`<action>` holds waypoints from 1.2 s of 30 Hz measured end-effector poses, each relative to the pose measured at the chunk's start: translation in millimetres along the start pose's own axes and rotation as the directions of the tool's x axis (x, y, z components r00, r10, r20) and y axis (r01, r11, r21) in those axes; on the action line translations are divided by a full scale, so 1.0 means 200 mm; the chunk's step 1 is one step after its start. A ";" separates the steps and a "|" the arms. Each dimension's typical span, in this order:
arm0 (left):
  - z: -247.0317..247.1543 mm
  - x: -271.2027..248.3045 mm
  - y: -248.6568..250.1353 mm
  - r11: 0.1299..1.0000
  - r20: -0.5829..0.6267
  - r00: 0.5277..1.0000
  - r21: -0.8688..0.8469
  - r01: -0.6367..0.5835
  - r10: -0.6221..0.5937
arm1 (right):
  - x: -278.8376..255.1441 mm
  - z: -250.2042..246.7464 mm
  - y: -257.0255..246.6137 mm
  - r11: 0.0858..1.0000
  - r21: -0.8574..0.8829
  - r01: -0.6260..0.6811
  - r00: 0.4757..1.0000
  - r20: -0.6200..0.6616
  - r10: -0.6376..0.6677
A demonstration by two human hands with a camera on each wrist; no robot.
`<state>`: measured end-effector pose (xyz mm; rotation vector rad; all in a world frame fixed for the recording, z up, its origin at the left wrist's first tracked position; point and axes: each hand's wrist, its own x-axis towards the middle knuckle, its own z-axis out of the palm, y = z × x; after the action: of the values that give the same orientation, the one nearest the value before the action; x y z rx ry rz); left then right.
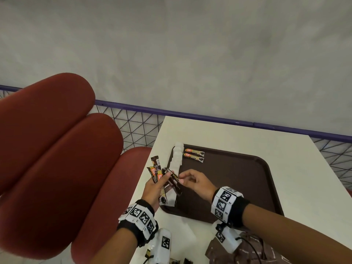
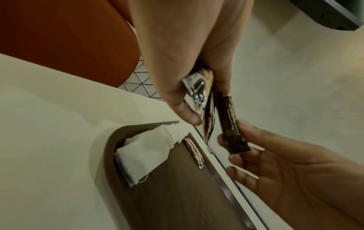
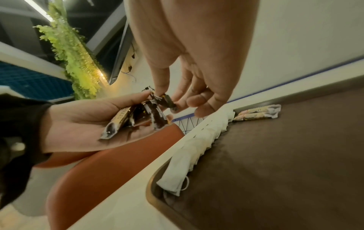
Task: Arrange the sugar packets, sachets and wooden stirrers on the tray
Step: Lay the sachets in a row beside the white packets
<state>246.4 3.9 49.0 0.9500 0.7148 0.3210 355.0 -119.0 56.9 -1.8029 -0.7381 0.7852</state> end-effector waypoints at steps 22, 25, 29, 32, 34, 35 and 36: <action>-0.06 0.01 0.00 0.998 -0.128 0.990 0.030 0.063 -0.059 | 0.19 -0.34 0.10 0.842 -0.536 -0.063 0.949 -0.294 -0.115; -0.12 0.02 -0.02 0.996 -0.172 0.984 0.073 0.052 -0.039 | 0.30 -0.42 0.14 0.834 -0.533 -0.145 0.932 -0.357 -0.067; -0.18 0.03 -0.03 0.993 -0.205 0.978 0.101 0.066 -0.044 | 0.40 -0.40 0.23 0.776 -0.584 -0.240 0.931 -0.365 0.014; -0.20 0.04 -0.04 0.993 -0.217 0.975 0.096 0.074 -0.052 | 0.45 -0.33 0.28 0.742 -0.618 -0.259 0.938 -0.344 0.041; -0.23 0.05 -0.04 0.992 -0.216 0.975 0.095 0.079 -0.057 | 0.48 -0.29 0.30 0.724 -0.637 -0.265 0.940 -0.337 0.048; -0.23 0.05 -0.03 0.992 -0.212 0.975 0.093 0.080 -0.059 | 0.50 -0.28 0.31 0.706 -0.656 -0.267 0.941 -0.334 0.047; -0.24 0.05 -0.03 0.993 -0.206 0.977 0.084 0.077 -0.059 | 0.52 -0.26 0.32 0.687 -0.675 -0.270 0.942 -0.334 0.042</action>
<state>220.6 36.4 21.9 0.9861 0.9540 0.3302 467.2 -87.8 -6.1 -2.6590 -0.7462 0.3091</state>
